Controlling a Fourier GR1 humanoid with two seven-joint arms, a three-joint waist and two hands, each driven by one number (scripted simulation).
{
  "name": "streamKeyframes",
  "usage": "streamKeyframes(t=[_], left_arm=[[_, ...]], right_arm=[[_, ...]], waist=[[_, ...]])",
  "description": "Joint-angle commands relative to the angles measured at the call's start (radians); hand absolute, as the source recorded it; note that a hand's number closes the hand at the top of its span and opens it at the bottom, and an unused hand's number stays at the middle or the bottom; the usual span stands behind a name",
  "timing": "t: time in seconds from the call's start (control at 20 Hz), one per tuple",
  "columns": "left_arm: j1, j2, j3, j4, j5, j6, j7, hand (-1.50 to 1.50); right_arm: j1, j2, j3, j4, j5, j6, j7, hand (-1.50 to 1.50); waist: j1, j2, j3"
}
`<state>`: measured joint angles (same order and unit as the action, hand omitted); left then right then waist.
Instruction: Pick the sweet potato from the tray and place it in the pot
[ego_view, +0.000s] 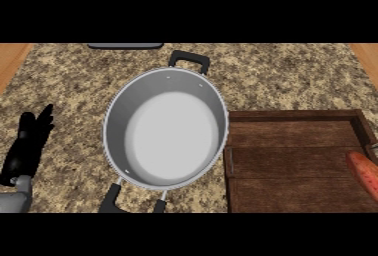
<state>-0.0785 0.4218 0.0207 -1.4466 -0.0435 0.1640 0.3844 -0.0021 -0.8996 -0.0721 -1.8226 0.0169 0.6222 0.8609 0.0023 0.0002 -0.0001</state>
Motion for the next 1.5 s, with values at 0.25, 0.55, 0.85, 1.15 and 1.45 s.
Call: streamKeyframes(t=[0.25,0.55,0.85,1.15,1.45], left_arm=[[-0.057,-0.084,-0.004,0.057,-0.066,0.019,-0.007,0.0],[-0.028,-0.068,0.061,0.038,-0.061,-0.038,-0.02,0.0],[0.021,-0.067,0.063,-0.07,-0.085,-0.062,0.044,0.0],[-0.013,-0.091,0.109,0.048,-0.108,-0.067,-0.052,0.0],[-0.064,-0.089,0.131,0.117,-0.112,-0.1,-0.076,0.0]], right_arm=[[-0.09,0.106,0.033,0.188,0.208,0.028,-0.113,-1.5],[-0.021,0.206,0.041,0.128,0.344,0.021,-0.118,-1.5],[-0.013,0.235,0.023,0.166,0.378,0.08,-0.118,-1.5],[-0.005,0.265,-0.022,0.234,0.451,0.076,-0.22,-1.5],[-0.051,0.319,-0.03,0.277,0.475,0.102,-0.196,-1.5]], waist=[[0.0,0.001,0.0],[-0.003,-0.001,0.0],[-0.001,-0.002,0.0],[-0.004,-0.001,0.0],[-0.006,0.0,0.0]])
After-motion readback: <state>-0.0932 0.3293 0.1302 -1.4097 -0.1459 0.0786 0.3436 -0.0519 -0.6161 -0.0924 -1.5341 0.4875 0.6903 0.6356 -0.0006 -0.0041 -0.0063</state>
